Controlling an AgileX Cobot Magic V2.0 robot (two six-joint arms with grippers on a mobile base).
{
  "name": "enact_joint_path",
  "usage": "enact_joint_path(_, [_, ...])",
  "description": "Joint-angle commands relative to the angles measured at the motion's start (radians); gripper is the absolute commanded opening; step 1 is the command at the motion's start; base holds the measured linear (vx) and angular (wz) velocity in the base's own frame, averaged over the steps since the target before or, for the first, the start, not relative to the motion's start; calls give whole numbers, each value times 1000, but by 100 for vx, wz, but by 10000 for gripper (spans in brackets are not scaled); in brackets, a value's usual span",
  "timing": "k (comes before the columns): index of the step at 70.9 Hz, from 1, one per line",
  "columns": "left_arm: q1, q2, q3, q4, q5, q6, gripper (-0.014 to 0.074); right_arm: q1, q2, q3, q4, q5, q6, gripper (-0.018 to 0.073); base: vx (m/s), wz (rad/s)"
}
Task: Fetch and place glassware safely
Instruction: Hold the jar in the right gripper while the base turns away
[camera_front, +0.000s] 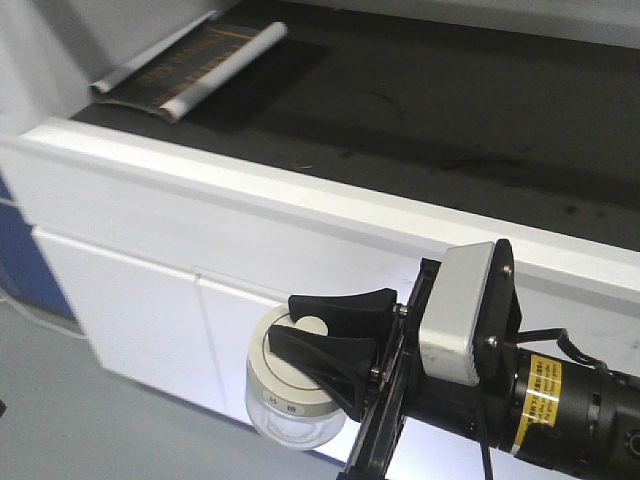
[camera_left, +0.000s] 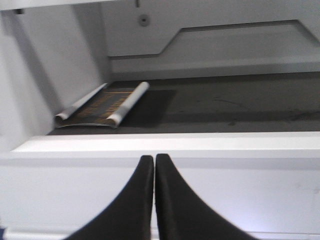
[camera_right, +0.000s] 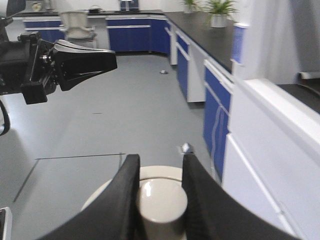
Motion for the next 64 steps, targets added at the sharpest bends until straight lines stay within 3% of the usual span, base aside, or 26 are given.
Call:
enact_joint_path(1, [-7, 4, -27, -19, -54, -10, -7, -2, -26, -31, 31, -91, -4, -3, -9, 53])
enact_joint_path(64, [-7, 4, -27, -19, -54, -10, -7, -2, -26, -31, 31, -91, -4, -3, -5, 61])
